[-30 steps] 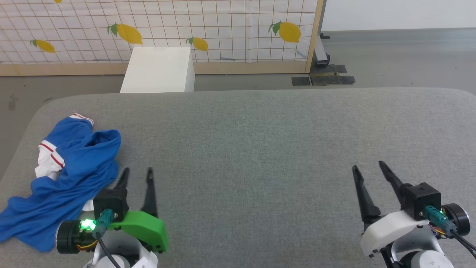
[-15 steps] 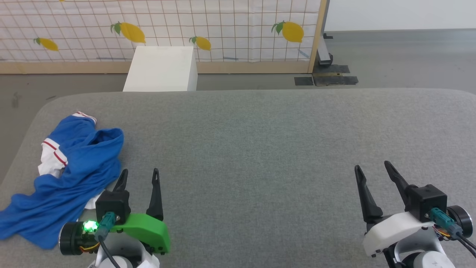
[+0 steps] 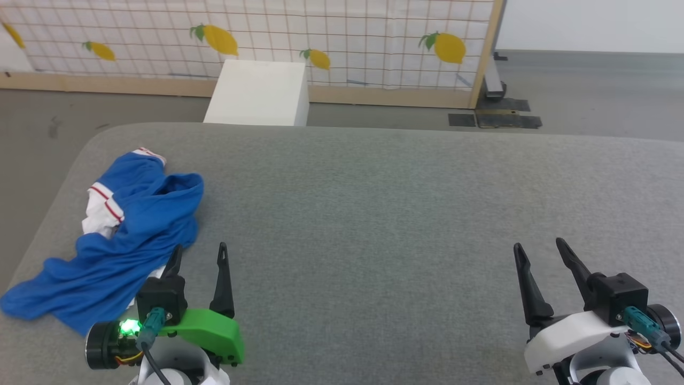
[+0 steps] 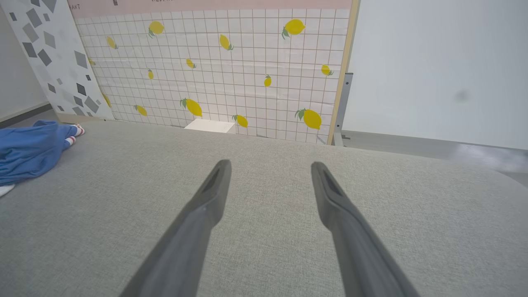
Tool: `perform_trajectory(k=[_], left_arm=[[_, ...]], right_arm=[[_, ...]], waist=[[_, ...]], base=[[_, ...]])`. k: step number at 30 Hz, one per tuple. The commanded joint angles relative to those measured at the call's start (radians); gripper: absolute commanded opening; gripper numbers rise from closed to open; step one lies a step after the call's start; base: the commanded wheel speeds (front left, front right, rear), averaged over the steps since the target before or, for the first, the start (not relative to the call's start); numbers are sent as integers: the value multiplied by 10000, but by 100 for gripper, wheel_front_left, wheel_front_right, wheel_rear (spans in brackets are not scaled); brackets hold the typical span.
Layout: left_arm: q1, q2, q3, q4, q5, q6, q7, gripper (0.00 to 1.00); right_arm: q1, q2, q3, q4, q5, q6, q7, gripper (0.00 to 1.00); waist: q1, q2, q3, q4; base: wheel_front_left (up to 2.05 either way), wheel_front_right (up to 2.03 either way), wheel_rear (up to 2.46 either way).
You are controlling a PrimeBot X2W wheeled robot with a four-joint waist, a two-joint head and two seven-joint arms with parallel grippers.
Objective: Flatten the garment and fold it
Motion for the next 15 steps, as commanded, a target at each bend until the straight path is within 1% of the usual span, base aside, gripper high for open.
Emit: perform_trajectory(k=[1,15], left_arm=[[63,49,-24,36,-108,79,-103,100],[136,98,-73,162,-251,249,-390,100]], right_arm=[[152,3,-22,56,112,-2,-128,100],[286,4,-85,251,313,-4,-413,100]], waist=[[0,0,-3,176],[0,0,4,1047]], base=[[0,0,0],[0,0,0]])
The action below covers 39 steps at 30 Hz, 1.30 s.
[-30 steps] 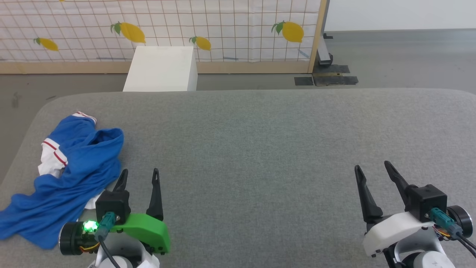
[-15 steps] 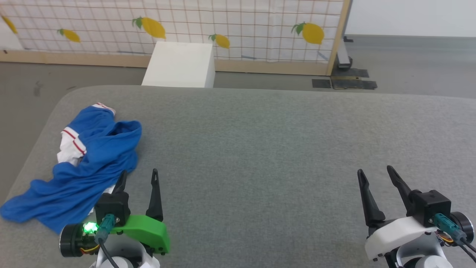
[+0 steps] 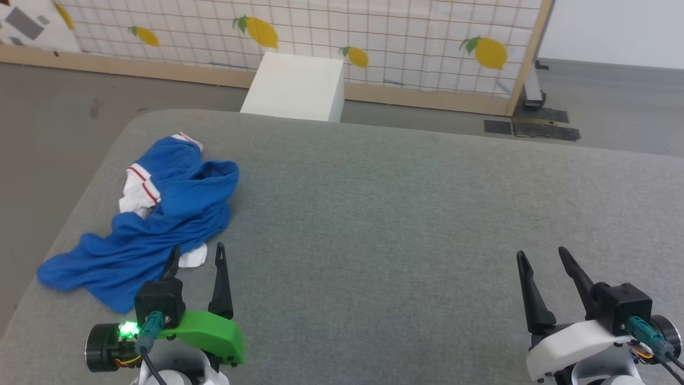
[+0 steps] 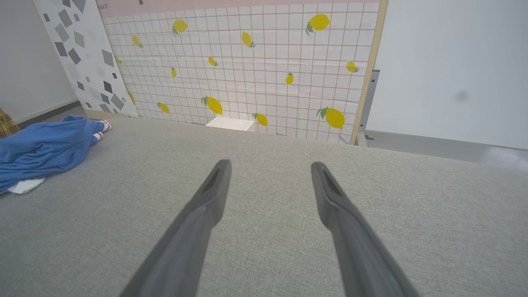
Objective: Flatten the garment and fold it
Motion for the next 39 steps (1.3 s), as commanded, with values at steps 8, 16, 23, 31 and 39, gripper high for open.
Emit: perform_trajectory(k=[8,16,23,31,39], left_arm=[[205,85,-42,96,-177,170,-245,100],[263,106,-103,163,-236,280,-409,100],[292,129,-167,231,-303,348,-555,100],[320,170,-215,312,-369,443,-718,100],[354,193,-260,377,-445,551,-882,100]], right_arm=[[155,5,-47,179,194,-5,-246,100],[222,6,-70,299,330,-6,-409,100],[273,6,-80,393,438,-7,-554,100],[338,7,-117,490,534,-8,-716,100],[408,8,-157,583,617,-9,-879,100]], waist=[[0,0,-8,572],[0,0,-30,937],[0,0,-29,1225],[0,0,-11,1547],[0,0,10,1864]], base=[[0,0,0],[0,0,0],[0,0,0],[0,0,0],[0,0,0]])
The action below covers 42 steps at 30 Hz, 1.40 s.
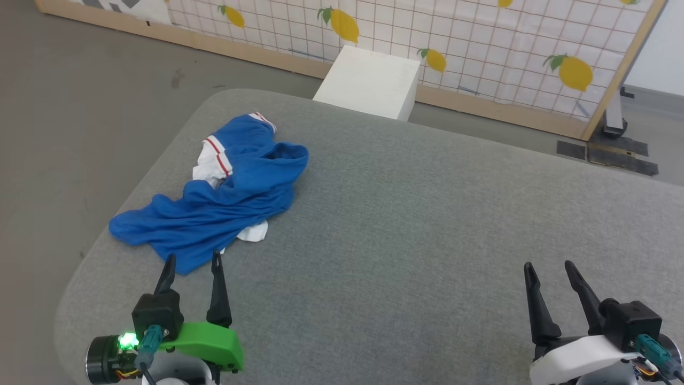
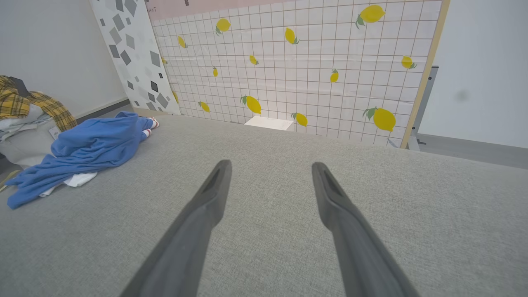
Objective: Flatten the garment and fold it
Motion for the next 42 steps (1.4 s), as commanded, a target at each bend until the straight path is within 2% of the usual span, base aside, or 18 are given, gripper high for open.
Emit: perform_trajectory(k=[1,35,42], left_arm=[[209,83,-46,53,-88,62,-140,100],[315,202,-275,451,-440,481,-877,100],[91,266,-280,592,-517,421,-896,100]], right_arm=[[167,8,-46,55,104,-11,-121,100],[451,11,-206,550,610,-15,-854,100],[394,11,-232,557,596,-15,-874,100]], waist=[[0,0,0,99],[0,0,52,1496],[0,0,124,1471]], base=[[0,0,0],[0,0,0],[0,0,0]])
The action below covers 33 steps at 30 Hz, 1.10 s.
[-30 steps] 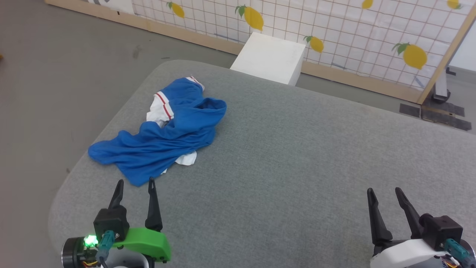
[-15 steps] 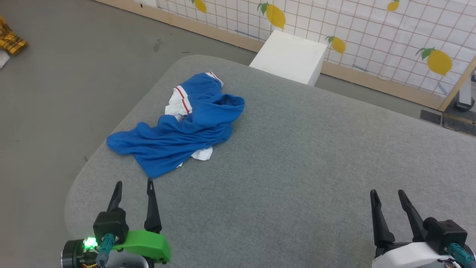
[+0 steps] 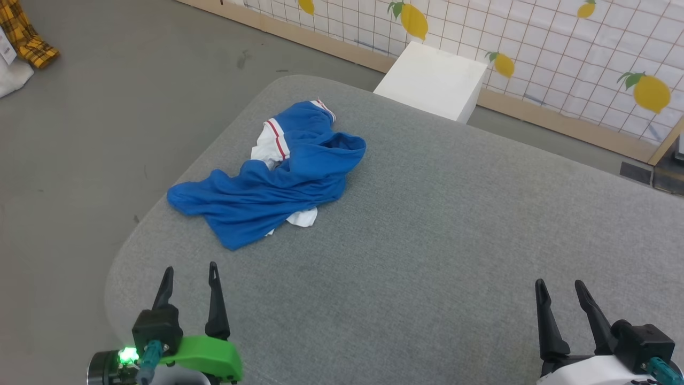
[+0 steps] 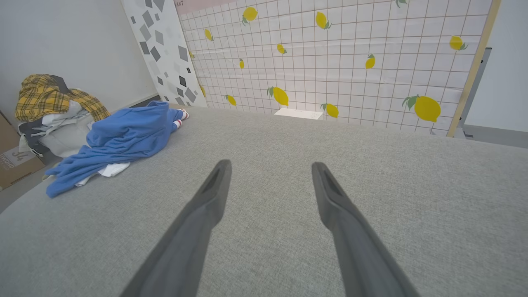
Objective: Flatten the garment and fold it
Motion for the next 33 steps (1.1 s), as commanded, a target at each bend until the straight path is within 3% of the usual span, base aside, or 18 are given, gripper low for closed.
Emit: perform_trajectory(k=[1,5,10,16,19,26,33], left_arm=[[-171,102,-10,51,-164,-39,-60,100],[-701,229,-1,191,-407,-327,191,100],[-1996,413,-17,723,-947,-985,886,100],[-4282,655,47,2434,-1797,-1867,2243,100],[-5388,674,106,3471,-2267,-2091,3191,100],[-7538,790,571,5889,-3376,-1945,6035,100],[-8322,1052,212,7188,-3227,-1537,7901,100]], right_arm=[[17,7,-30,8,23,-13,-59,100],[-24,7,-60,-2,-32,-13,-59,100],[-74,7,-117,-39,-164,-13,-59,100],[-251,7,-70,-265,-553,-13,110,100],[-344,7,-18,-513,-797,-13,346,100],[-447,7,-39,-1289,-1301,-13,910,100],[-281,7,-263,-1992,-1543,-13,1255,100]], waist=[[0,0,45,-22],[0,0,153,-55],[0,0,341,-77],[0,0,871,-391],[0,0,1231,-681],[0,0,2082,-1663],[0,0,2756,-2256]], base=[[0,0,0],[0,0,0],[0,0,0],[0,0,0],[0,0,0],[0,0,0],[0,0,0]])
